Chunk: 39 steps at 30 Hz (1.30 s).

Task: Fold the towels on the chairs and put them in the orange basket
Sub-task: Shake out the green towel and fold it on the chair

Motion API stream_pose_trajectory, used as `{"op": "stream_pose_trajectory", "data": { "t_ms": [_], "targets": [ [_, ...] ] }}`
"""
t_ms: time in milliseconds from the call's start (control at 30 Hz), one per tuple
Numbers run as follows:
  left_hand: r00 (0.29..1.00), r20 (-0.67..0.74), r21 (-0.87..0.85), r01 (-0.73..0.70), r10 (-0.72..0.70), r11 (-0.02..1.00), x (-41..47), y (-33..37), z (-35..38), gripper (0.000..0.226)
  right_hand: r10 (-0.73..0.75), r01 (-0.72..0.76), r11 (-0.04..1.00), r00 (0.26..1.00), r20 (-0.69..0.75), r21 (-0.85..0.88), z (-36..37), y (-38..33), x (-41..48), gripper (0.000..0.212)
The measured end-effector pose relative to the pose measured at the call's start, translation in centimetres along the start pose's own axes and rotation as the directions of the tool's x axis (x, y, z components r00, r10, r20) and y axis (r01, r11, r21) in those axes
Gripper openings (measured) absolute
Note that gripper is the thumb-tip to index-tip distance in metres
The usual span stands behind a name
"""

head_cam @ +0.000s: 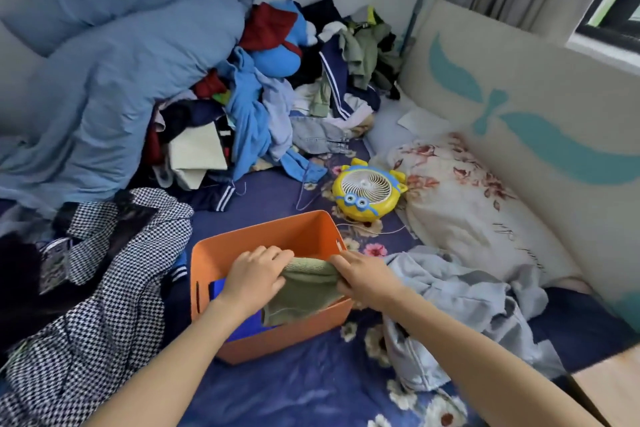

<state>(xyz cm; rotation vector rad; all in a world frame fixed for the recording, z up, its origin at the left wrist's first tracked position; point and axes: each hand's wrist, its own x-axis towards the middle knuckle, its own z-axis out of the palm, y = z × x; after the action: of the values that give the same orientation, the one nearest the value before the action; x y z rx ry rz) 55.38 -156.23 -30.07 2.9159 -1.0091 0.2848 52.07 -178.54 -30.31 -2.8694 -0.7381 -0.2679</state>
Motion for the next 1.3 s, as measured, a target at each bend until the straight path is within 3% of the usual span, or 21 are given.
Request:
{"op": "stream_pose_trajectory", "data": {
  "t_ms": [133, 300, 400, 667, 800, 867, 967, 1067, 1133, 1233, 1300],
  "targets": [
    [0.997, 0.077, 0.020, -0.018, 0.016, 1.000, 2.9, -2.6, 2.0, 0.048, 0.061, -0.059, 0.998, 0.984, 0.169, -0.014, 1.3, 1.8, 3.4, 0.048],
    [0.957, 0.291, 0.016, 0.002, -0.007, 1.000, 6.4, -3.8, 4.8, 0.029, 0.133, -0.132, 0.991, 0.941, 0.313, -0.023, 2.8, 4.2, 6.2, 0.032],
    [0.916, 0.402, 0.015, -0.026, 0.018, 1.000, 7.7, -3.6, 6.6, 0.027, 0.188, -0.191, 0.981, 0.851, 0.490, -0.044, 4.4, 5.8, 7.0, 0.039],
    [0.833, 0.549, -0.023, 0.095, -0.067, 0.995, 11.7, -4.9, 12.3, 0.022, 0.171, -0.210, 0.978, 0.769, 0.616, -0.011, 9.0, 10.7, 11.1, 0.031],
    [0.867, 0.480, -0.008, 0.152, -0.130, 0.988, 13.0, -5.9, 14.5, 0.035, 0.203, -0.235, 0.971, 0.747, 0.633, -0.034, 11.3, 12.4, 13.4, 0.026],
    [0.898, 0.406, -0.005, 0.187, -0.169, 0.982, 13.0, -6.2, 15.8, 0.050, 0.216, -0.219, 0.974, 0.805, 0.552, -0.061, 12.4, 12.1, 14.5, 0.023],
    [0.933, 0.270, 0.004, 0.245, -0.237, 0.969, 12.4, -6.1, 17.6, 0.036, 0.144, -0.115, 0.989, 0.863, 0.484, -0.090, 13.9, 11.3, 15.8, 0.016],
    [0.905, 0.330, 0.023, 0.278, -0.270, 0.960, 10.8, -5.5, 20.2, 0.039, 0.093, -0.027, 0.990, 0.873, 0.478, -0.142, 16.9, 10.7, 15.2, 0.018],
    [0.861, 0.472, 0.034, 0.197, -0.189, 0.980, 9.1, -4.1, 22.6, 0.031, 0.118, -0.005, 0.981, 0.808, 0.577, -0.194, 19.7, 10.0, 13.7, 0.017],
    [0.749, 0.654, 0.006, 0.141, -0.110, 0.990, 7.9, -1.7, 25.2, 0.034, 0.138, 0.051, 0.974, 0.638, 0.757, -0.220, 24.0, 9.0, 11.2, 0.022],
    [0.681, 0.724, -0.018, 0.173, -0.106, 0.985, 7.5, -1.1, 26.8, 0.044, 0.202, -0.053, 0.976, 0.573, 0.794, -0.210, 25.9, 8.3, 10.2, 0.020]
  ]
}}
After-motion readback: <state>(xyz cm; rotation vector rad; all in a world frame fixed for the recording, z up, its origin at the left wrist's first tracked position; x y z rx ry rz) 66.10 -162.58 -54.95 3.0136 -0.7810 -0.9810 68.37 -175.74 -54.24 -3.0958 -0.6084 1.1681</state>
